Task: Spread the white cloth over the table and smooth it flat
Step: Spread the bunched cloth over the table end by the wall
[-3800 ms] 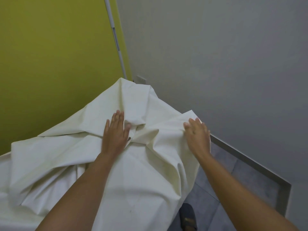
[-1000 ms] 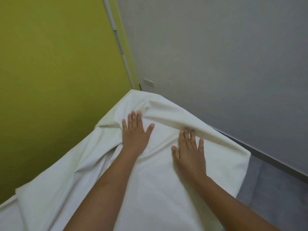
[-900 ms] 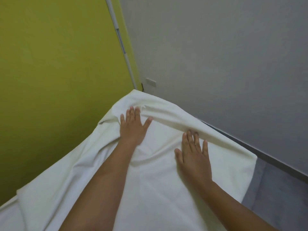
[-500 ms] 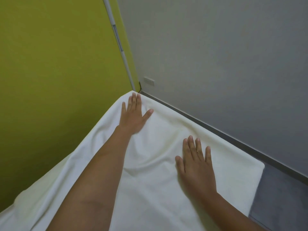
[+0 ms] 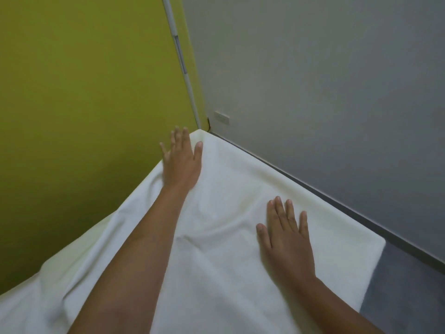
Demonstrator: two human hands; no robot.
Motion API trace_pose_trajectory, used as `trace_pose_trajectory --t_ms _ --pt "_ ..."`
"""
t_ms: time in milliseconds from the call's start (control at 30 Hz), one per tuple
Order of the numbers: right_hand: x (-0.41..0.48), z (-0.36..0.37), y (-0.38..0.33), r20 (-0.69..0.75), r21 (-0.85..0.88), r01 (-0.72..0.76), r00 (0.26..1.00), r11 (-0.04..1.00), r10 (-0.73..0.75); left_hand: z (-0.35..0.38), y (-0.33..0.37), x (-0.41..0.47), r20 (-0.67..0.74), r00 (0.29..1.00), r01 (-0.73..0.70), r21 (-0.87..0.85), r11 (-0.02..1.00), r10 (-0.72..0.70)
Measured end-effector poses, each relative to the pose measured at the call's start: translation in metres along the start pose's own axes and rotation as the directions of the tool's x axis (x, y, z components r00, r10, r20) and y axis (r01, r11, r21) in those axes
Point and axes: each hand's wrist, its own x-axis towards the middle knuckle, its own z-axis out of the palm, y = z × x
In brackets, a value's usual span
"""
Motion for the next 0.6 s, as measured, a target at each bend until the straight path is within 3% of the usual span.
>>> trace_pose_trajectory --t_ms 67,133,200,300,400,467,600 --pt "0.0 0.001 0.0 -0.001 0.004 -0.003 1.0 1.0 0.003 -0.014 -0.028 -0.026 -0.126 0.975 0.186 0.02 0.982 -0.182" --pt "0.0 0.002 0.0 -0.001 -0.004 -0.003 1.0 1.0 0.003 -0.031 -0.056 -0.051 -0.076 0.907 0.412 -0.039 0.91 -0.414" --pt "0.0 0.001 0.0 -0.005 -0.002 -0.003 1.0 1.0 0.003 -0.038 -0.069 -0.079 0.014 0.865 0.502 -0.045 0.864 -0.502" --pt "-0.001 0.001 0.0 -0.017 0.009 -0.003 1.0 1.0 0.004 -0.03 -0.054 -0.112 0.088 0.942 0.325 0.002 0.946 -0.324" --pt "-0.001 0.001 -0.002 -0.022 0.006 -0.004 1.0 1.0 0.004 -0.021 -0.042 -0.124 0.183 0.958 0.222 0.018 0.975 -0.222" --pt "0.0 0.001 -0.002 -0.017 0.009 -0.004 1.0 1.0 0.005 -0.013 -0.047 -0.122 0.234 0.947 0.203 0.087 0.975 -0.218" --pt "-0.002 0.0 -0.001 -0.012 0.009 -0.005 1.0 1.0 0.005 -0.012 -0.078 -0.099 0.232 0.93 0.276 0.063 0.959 -0.284"
